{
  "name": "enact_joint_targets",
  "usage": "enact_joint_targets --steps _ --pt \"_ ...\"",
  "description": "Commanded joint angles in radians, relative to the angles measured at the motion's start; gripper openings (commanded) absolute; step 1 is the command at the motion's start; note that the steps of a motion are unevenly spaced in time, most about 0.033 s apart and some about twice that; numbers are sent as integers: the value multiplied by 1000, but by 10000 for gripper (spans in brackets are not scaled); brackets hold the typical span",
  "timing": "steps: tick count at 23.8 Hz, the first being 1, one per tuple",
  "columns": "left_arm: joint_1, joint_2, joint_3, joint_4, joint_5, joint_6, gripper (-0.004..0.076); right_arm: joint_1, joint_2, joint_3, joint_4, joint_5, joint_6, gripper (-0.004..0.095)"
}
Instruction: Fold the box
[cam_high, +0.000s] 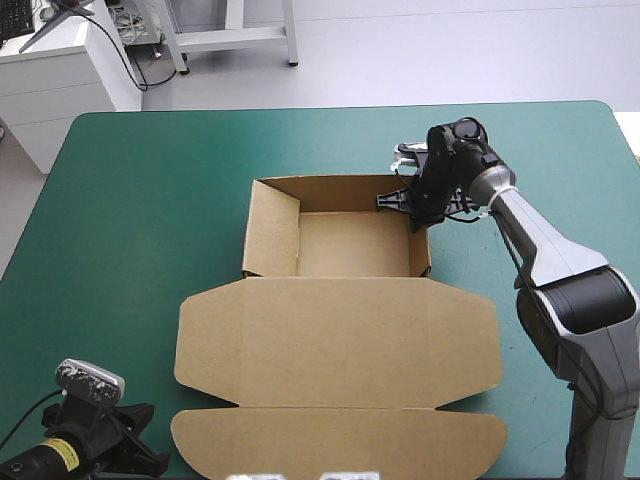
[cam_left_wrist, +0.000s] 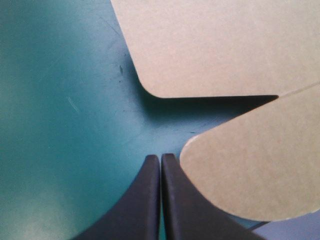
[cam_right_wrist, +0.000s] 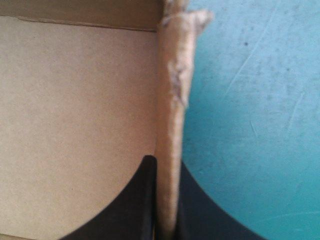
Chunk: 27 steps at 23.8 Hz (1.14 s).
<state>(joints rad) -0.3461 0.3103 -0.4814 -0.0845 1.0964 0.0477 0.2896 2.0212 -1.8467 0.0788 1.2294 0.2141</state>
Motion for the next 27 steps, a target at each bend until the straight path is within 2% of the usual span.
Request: enact_joint_targets --steps 1,4,9,14,15,17,19,22,25,27 --pt "-2 10 -23 -28 -58 -11 -8 -80 -96 -35 -37 22 -20 -2" --pt "-2 10 -23 -44 -58 -11 -8 -183 -139 -35 -63 22 -44 -2" --pt "-2 10 -23 -87 -58 -11 -8 -425 -206 -35 -66 22 -112 -2" --pt "-2 10 -23 -125 -58 -11 -8 -697 -217 -35 -66 22 -190 -2" --pt "-2 10 -23 -135 -56 -11 -8 -781 -211 -35 -63 22 -214 -2" --pt "-2 10 -23 -160 -56 -11 -8 -881 -200 -35 -27 22 -214 -2" --pt "-2 10 -23 -173 -56 -11 -8 -919 -183 -33 -15 22 -214 -1" --pt "-2 10 -23 -173 -56 -11 -8 -917 -173 -33 -15 22 -170 12" --pt "-2 10 -23 -173 -56 -11 -8 -917 -171 -33 -122 22 -160 136" --pt "-2 10 -23 -173 -56 -11 -8 -917 -175 -33 -169 22 -156 268"
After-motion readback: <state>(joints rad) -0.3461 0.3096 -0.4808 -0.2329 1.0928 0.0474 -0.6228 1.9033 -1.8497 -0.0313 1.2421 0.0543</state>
